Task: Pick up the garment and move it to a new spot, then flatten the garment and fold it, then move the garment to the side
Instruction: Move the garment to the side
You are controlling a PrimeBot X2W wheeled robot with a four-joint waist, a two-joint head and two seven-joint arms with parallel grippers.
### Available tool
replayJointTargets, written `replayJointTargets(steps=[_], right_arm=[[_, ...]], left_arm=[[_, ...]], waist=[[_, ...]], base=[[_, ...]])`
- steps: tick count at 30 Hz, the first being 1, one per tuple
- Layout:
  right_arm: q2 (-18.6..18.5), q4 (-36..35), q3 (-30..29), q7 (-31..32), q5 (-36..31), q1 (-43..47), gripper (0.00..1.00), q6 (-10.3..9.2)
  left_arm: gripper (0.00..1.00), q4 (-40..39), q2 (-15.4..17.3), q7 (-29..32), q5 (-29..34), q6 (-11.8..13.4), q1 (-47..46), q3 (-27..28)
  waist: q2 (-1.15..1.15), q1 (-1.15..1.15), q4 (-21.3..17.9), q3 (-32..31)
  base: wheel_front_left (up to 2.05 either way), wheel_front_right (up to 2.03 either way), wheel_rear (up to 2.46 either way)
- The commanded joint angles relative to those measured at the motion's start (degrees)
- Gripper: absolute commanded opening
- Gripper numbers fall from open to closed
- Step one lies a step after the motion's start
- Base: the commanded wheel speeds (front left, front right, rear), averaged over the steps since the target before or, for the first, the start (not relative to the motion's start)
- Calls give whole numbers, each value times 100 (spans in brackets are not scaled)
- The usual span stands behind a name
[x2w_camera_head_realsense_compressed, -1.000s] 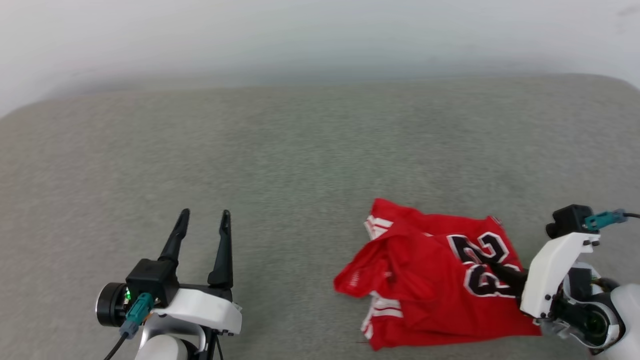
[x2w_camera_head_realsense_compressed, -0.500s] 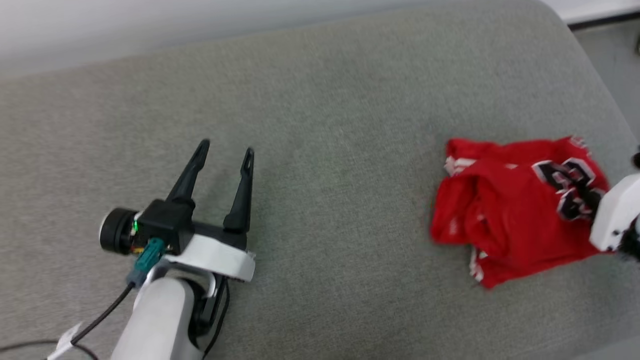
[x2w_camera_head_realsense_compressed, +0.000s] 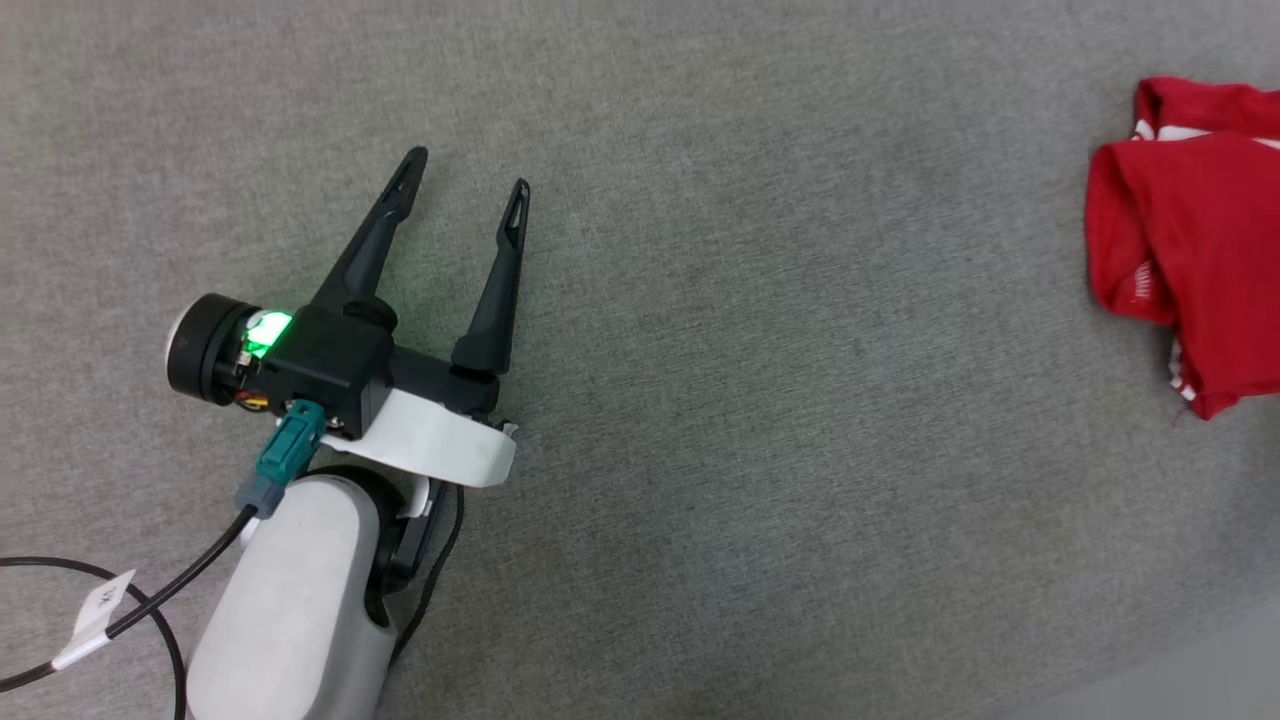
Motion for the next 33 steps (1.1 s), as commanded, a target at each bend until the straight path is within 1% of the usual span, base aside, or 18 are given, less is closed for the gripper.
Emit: replayJointTargets(steps=[1, 2, 8, 11, 14, 17, 19, 24, 28, 33], right_arm=[[87, 124, -29, -182, -48, -155, 39, -6], [155, 216, -14, -292, -92, -200, 100, -6], [332, 916, -119, -1174, -481, -455, 100, -6], [367, 1149, -158, -1384, -723, -492, 100, -6], [404, 1114, -197, -1467, -949, -383, 100, -6], [466, 750, -279, -1470, -1134, -148, 100, -6], [463, 384, -419, -1469, -1295, 91, 100, -7], [777, -483, -623, -1470, -1638, 953, 100, -6], [1153, -1261, -703, -1469, -1874, 1575, 100, -5], [1610, -2137, -794, -1441, -2087, 2254, 100, -5]], left_arm=[[100, -64, 21, 34, 29, -26, -81, -33], [100, -86, 36, 55, 47, -14, -81, -47], [100, -62, 74, 65, 9, 15, -23, -48], [100, 59, 62, -6, -20, 50, 92, -52], [100, 177, 27, -104, -96, 82, 229, -36], [100, 320, -24, -213, -197, 149, 487, 5], [100, 401, -66, -274, -282, 198, 647, 40], [100, 600, -186, -411, -469, 317, 1059, 126], [100, 690, -243, -473, -576, 424, 1359, 213], [100, 788, -278, -523, -669, 483, 1593, 250]], waist=[[0, -1, 42, 189], [0, -1, 42, 222], [0, -1, 15, 184], [0, -1, -1, -24], [0, -1, -22, -320], [0, -1, -47, -707], [0, -1, -28, -960], [0, -1, 122, -1547], [0, -1, 264, -1909], [0, -1, 626, -2232]], base=[[0, 0, 0], [0, 0, 0], [0, 0, 0], [0, 0, 0], [0, 0, 0], [0, 0, 0], [0, 0, 0], [0, 0, 0], [0, 0, 0], [0, 0, 0]])
